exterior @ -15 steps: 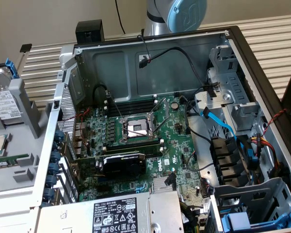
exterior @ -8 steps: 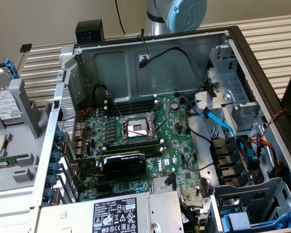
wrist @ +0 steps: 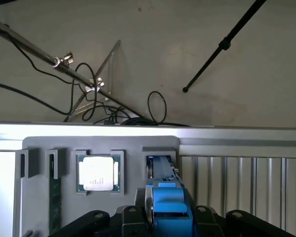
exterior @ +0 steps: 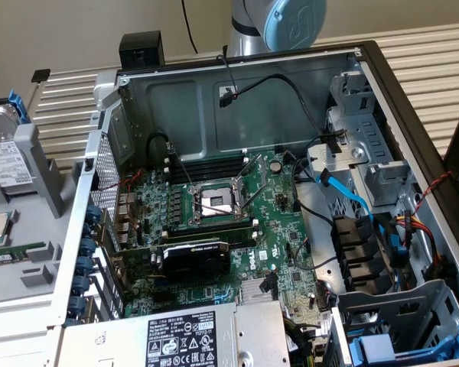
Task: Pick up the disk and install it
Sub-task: 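Pick up the disk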
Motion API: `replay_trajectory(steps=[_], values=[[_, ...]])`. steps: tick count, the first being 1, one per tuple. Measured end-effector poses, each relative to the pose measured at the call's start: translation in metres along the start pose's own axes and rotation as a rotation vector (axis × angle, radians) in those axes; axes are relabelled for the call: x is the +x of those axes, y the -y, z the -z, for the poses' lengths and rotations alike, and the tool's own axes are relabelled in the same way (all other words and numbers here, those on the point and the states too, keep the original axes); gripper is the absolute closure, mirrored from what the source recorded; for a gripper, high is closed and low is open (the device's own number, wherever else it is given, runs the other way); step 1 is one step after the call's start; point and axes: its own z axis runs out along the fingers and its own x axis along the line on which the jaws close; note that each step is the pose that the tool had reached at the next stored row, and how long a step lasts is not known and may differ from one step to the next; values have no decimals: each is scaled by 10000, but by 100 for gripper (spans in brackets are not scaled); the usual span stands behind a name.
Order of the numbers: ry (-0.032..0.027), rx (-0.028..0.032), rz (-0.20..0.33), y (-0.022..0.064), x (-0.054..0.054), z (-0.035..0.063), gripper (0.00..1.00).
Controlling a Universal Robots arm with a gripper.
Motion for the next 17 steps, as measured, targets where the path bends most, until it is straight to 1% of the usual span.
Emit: replay_trajectory(steps=[3, 5, 10, 17], values=[[1, 25, 1, 0, 0, 10, 63], [-4, 30, 0, -2, -2, 26, 63], [-48, 72, -1, -14, -8, 131, 63], [-79, 161, -3, -35, -12, 320, 63]])
